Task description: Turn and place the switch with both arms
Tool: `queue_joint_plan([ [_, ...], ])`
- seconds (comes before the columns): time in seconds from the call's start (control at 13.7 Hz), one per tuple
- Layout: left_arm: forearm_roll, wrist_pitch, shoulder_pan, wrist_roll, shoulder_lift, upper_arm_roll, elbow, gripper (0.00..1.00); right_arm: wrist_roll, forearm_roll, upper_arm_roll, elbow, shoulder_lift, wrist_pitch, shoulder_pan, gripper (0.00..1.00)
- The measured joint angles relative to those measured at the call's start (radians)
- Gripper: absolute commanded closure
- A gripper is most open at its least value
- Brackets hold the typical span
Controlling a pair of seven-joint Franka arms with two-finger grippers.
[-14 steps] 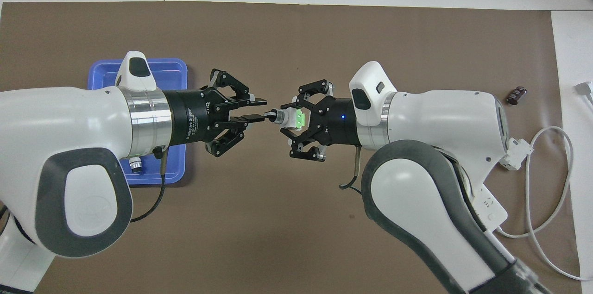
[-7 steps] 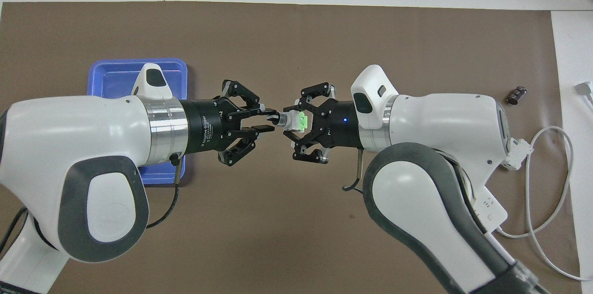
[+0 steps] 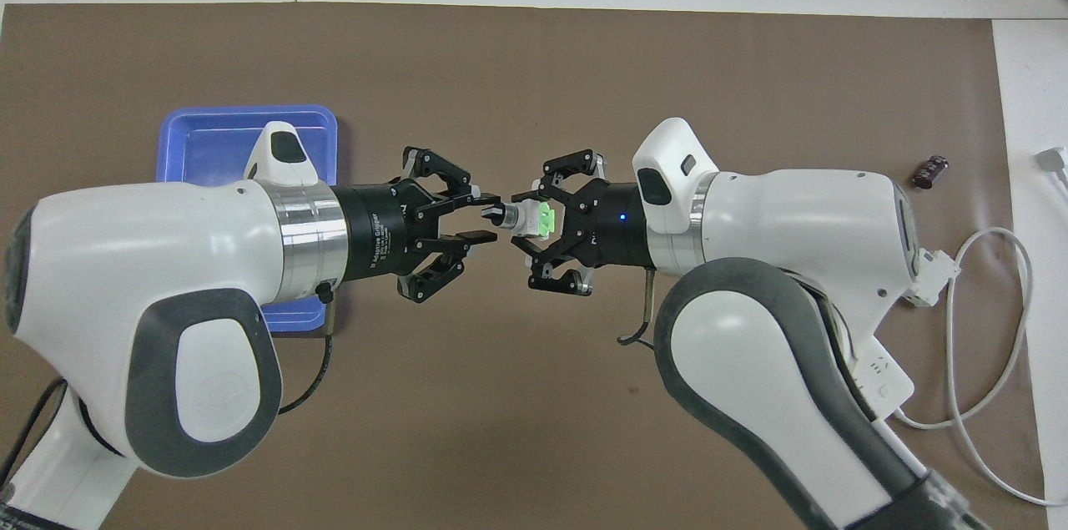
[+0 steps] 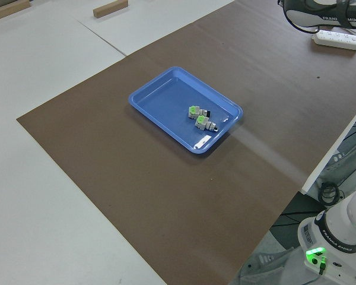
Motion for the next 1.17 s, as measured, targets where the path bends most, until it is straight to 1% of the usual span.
queue_joint_plan([
  [0.07,0.000,0.012,-0.006,0.000,0.000,0.000,-0.004,0.64,0.000,0.000,0.000,0.000,0.000,0.000,0.000,1.00],
  [0.22,0.000,0.020,-0.010,0.002,0.000,0.000,-0.006,0.73,0.000,0.000,0.000,0.000,0.000,0.000,0.000,1.00],
  [0.37,0.001,0.021,-0.010,0.020,0.000,0.000,-0.006,0.79,0.000,0.000,0.000,0.000,0.000,0.002,0.000,1.00],
  [0.59,0.001,0.022,-0.010,0.054,-0.002,0.000,-0.007,0.77,0.000,0.000,-0.001,-0.003,-0.001,0.006,-0.001,1.00],
  [0.66,0.001,0.022,-0.010,0.057,-0.002,0.000,-0.007,0.73,0.000,0.000,-0.001,-0.004,-0.001,0.006,-0.001,1.00],
  [0.73,0.001,0.023,-0.010,0.059,-0.002,0.000,-0.008,0.70,0.000,0.000,-0.001,-0.004,-0.001,0.006,-0.001,1.00],
  [0.88,0.001,0.025,-0.008,0.064,-0.002,0.004,-0.011,0.68,0.000,0.000,-0.001,-0.004,-0.002,0.006,-0.001,1.00],
  [1.03,0.001,0.029,-0.007,0.076,0.000,0.006,-0.018,0.69,0.000,0.000,-0.001,-0.004,-0.006,0.006,-0.001,1.00],
  [1.17,0.001,0.036,-0.007,0.084,0.003,0.007,-0.019,0.74,0.000,0.000,-0.002,-0.005,-0.008,0.006,-0.001,1.00],
])
